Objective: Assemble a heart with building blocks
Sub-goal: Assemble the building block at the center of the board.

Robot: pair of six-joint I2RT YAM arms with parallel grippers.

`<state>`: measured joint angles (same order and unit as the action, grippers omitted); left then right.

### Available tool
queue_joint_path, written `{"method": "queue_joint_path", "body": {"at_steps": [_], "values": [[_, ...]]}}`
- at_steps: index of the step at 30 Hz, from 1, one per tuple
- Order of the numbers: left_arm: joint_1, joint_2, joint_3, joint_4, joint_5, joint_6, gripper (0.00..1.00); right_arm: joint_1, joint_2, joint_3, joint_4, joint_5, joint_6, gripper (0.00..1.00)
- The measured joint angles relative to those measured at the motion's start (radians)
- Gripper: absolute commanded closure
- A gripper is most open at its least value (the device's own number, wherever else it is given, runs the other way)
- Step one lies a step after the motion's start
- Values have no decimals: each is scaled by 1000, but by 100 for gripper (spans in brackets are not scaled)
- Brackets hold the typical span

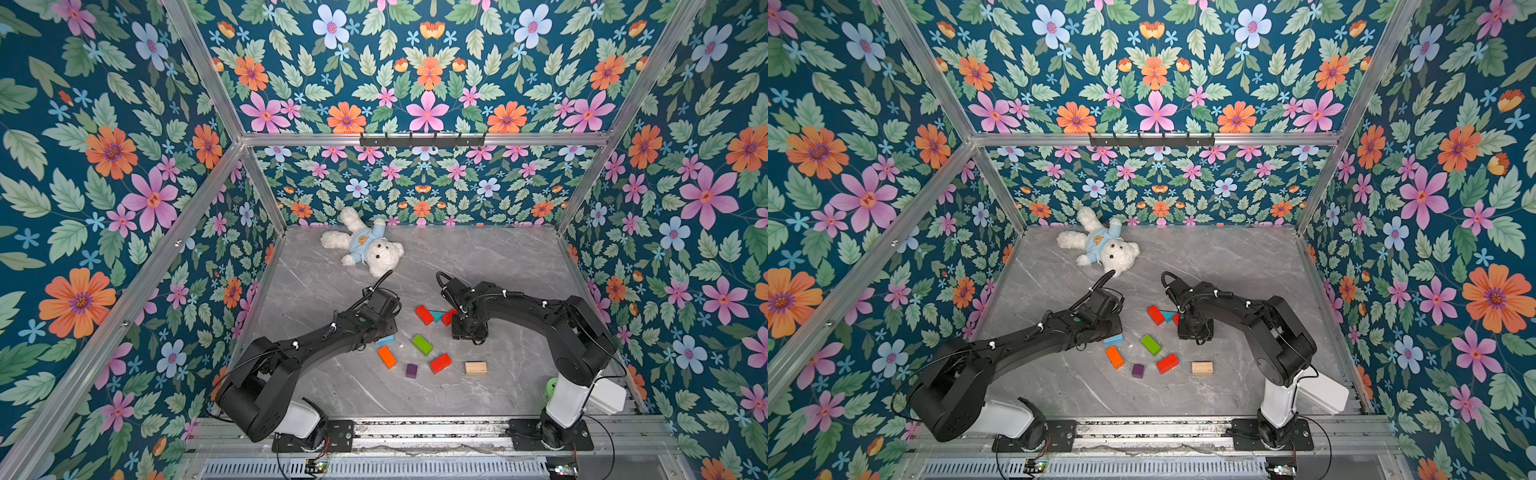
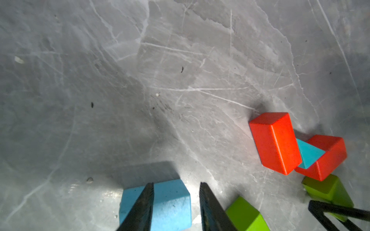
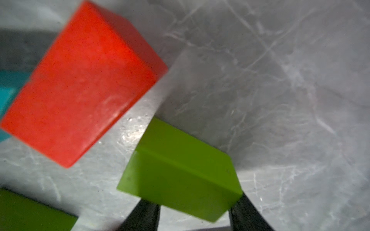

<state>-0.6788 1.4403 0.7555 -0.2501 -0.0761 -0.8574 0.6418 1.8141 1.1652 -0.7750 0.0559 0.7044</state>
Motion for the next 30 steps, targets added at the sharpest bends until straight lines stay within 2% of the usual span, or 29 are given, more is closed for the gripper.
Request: {"method": "queue_joint_path", "body": {"at_steps": [18,30], "values": [[0,-5,-2,0,-3,26,58,-31,25,46,-31,7,103,49],[0,-5,-10,-1,-3,26,57,-32,25,51,-30,2,77,46]]}}
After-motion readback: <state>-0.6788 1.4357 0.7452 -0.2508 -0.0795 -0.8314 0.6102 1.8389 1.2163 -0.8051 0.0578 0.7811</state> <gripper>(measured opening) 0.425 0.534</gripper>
